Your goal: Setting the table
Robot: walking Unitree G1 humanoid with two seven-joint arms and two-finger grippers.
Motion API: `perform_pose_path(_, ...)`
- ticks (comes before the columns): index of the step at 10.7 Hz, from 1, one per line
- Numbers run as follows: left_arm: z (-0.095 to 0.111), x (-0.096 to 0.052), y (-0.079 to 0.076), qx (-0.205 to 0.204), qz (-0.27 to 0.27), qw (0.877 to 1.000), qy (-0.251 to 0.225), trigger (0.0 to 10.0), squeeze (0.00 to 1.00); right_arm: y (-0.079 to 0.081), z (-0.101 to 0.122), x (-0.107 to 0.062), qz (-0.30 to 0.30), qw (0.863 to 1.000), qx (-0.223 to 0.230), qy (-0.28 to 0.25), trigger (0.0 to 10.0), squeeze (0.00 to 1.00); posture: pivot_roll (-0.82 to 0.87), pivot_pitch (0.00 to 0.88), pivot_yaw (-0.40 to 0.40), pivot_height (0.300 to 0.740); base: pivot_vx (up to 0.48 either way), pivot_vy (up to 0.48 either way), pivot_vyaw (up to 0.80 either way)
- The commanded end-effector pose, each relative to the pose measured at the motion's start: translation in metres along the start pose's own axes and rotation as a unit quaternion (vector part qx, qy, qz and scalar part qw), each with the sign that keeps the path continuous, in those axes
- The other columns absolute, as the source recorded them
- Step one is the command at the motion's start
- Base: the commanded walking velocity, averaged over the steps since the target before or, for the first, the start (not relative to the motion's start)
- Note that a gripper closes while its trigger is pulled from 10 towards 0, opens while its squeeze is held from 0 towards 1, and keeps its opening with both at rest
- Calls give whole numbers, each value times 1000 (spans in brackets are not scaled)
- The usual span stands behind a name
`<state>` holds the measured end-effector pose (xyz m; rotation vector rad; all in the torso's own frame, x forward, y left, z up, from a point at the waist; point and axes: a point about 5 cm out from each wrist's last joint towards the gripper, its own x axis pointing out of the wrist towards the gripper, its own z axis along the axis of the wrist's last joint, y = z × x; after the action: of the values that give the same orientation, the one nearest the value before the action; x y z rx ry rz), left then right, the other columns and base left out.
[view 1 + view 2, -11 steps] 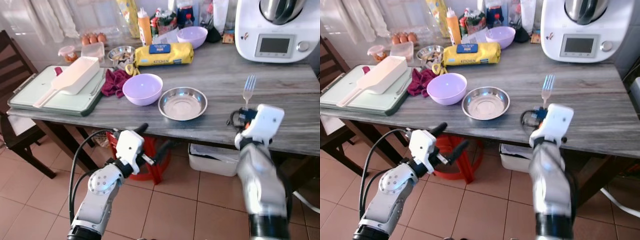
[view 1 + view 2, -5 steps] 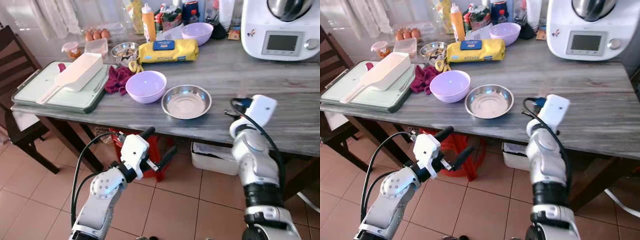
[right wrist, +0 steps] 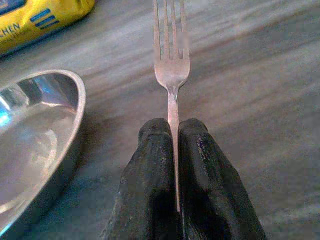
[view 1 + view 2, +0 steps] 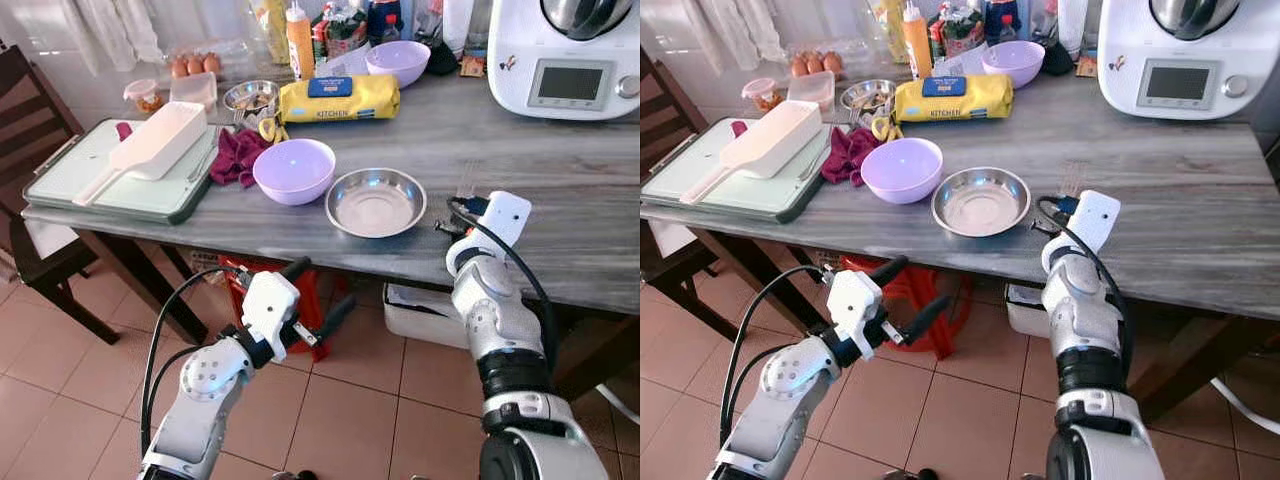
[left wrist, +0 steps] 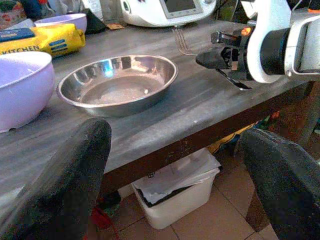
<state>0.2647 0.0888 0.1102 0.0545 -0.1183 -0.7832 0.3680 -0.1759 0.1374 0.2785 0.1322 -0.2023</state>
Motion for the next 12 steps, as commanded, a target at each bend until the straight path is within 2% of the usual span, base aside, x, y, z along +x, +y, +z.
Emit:
perform_pose_path(1,2,-1,0,6,-7,1000,3,10000,0,8,3,2,13,1000,4,-3,10000,0,-63,129,134,740,0,0,0)
perform_pose_path(6,4,1,-4,1,-19,1000,-5,10000,0,17,-6,9,33,999,5,29,10000,0,-60,127,133,740,0,0,0)
perform_pose_path(9,4,2,-4,0,-19,1000,-5,10000,0,12,-15,10,15,998,-3,55,10000,0,-59,126,131,740,0,0,0)
perform_pose_path(10,4,2,-4,0,-20,1000,-6,10000,0,9,-17,10,9,998,-6,60,10000,275,-61,122,131,740,0,0,0)
perform_pose_path(11,4,2,-4,0,-20,1000,-7,10000,0,7,-18,10,4,998,-9,63,10000,769,-60,122,130,740,0,0,0)
perform_pose_path(12,4,3,-4,0,-21,1000,-8,10000,0,4,-20,10,1,998,-7,69,10000,1000,-63,119,130,740,0,0,0)
